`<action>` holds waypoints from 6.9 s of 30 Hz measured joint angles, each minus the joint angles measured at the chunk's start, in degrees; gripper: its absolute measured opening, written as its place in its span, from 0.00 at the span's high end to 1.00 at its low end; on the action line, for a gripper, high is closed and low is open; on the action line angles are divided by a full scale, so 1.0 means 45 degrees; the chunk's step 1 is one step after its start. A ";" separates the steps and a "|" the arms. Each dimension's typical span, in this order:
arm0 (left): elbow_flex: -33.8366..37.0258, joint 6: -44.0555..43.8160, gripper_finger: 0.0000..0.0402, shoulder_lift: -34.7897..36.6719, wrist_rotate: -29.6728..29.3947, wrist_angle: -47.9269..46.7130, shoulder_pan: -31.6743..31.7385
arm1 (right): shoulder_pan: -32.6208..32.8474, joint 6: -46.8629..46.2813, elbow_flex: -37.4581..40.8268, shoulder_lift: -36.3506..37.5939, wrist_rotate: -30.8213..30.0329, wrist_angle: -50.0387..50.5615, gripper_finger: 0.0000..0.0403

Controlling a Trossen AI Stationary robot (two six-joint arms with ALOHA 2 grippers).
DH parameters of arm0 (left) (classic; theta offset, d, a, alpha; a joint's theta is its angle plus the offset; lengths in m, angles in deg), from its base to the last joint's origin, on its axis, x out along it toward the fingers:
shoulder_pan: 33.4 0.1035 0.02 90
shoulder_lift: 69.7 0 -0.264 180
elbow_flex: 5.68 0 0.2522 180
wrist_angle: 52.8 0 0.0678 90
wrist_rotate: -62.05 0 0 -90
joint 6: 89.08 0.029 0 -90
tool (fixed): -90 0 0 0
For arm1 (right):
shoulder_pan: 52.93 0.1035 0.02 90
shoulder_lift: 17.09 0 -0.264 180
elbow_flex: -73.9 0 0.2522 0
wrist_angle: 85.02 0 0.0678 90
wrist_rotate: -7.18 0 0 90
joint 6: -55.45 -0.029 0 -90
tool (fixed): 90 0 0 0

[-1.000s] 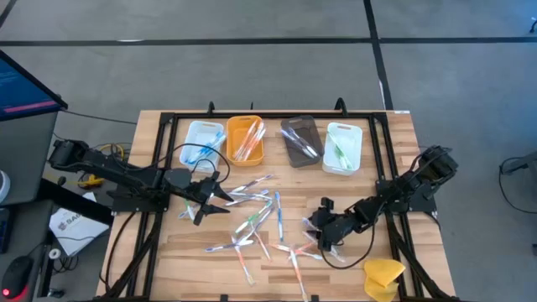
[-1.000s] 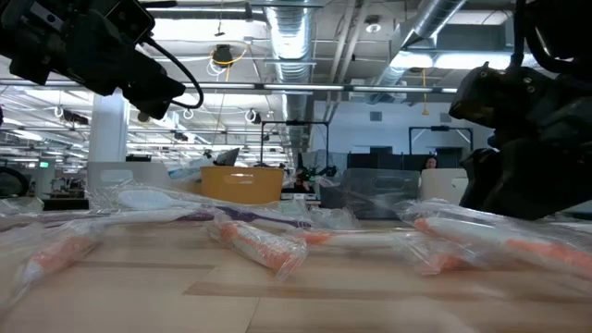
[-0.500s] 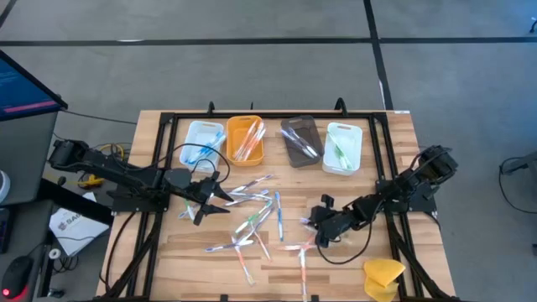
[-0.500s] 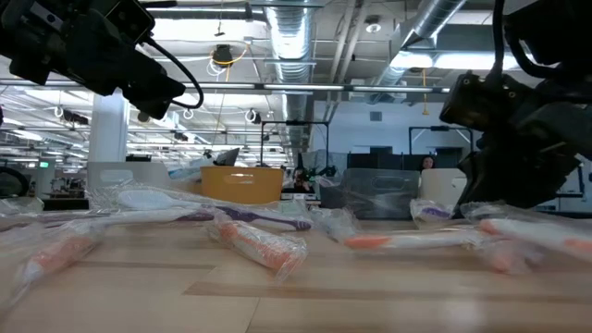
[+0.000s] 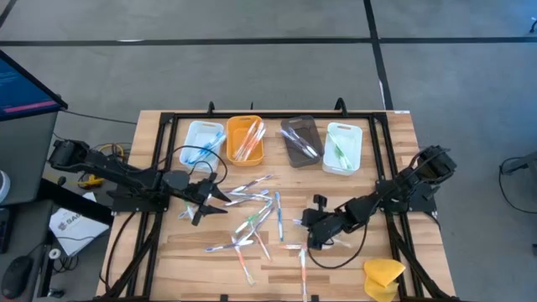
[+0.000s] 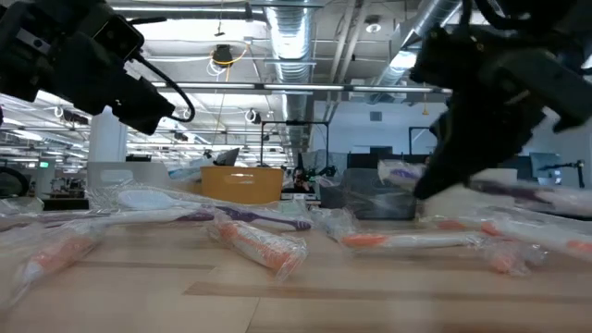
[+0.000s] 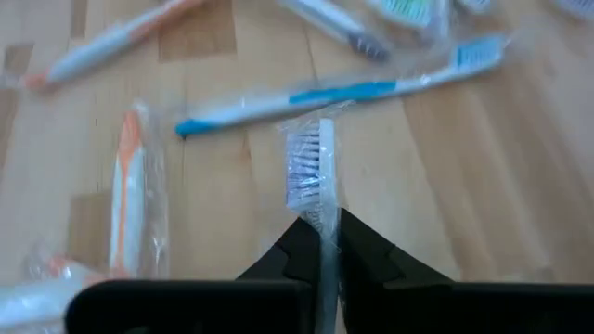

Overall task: Pick & Place Toothbrushes
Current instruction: Put the violet toothbrush into the gray bin, then put the green toothbrush into right white the bin

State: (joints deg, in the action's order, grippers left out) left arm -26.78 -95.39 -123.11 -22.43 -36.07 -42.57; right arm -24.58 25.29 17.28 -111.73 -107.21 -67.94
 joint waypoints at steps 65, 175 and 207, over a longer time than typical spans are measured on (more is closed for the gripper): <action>0.0433 -0.0233 0.55 0.0000 0.0077 0.1326 0.0005 | -1.3666 0.6353 -0.3154 -0.0944 0.6427 0.1052 0.87; -0.2786 0.1361 0.25 -0.4352 -0.1239 0.4936 -0.4788 | -0.0069 0.4682 -0.3022 0.2840 -0.0657 0.1621 0.45; -0.2319 -0.0707 0.25 -0.0704 -0.4474 -0.0038 -0.4517 | -0.2822 0.7681 -0.5809 -0.3504 0.1658 -0.0725 0.45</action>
State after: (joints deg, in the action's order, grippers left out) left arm -37.21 -98.57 -126.28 -42.56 -36.24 -62.89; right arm -37.28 59.86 -8.86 -127.50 -99.75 -71.21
